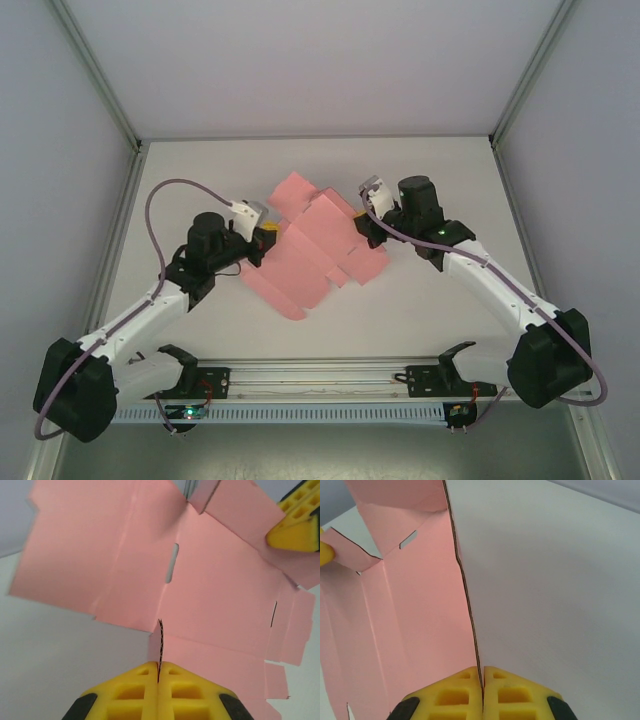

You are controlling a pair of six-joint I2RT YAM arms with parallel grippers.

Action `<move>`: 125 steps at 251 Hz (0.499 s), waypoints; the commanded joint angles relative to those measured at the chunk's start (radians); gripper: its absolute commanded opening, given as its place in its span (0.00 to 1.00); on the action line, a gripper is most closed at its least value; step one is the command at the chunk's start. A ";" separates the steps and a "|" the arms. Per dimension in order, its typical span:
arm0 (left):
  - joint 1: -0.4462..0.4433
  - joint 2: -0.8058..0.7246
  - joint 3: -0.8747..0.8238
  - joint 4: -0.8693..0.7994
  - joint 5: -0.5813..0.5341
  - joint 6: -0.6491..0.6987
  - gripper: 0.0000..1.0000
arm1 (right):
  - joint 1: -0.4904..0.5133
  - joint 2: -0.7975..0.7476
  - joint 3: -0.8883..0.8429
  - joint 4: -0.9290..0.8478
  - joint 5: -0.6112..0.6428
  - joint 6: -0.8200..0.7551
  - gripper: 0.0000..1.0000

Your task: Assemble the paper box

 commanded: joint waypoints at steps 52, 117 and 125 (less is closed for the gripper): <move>-0.301 0.201 0.096 0.047 -0.526 0.180 0.00 | 0.068 -0.068 -0.007 0.060 0.099 -0.052 0.00; -0.368 0.380 0.169 0.105 -0.568 0.122 0.00 | 0.113 -0.058 -0.022 0.077 0.137 -0.125 0.00; -0.373 0.390 0.160 0.143 -0.565 0.118 0.00 | 0.118 -0.056 -0.022 0.077 0.139 -0.128 0.00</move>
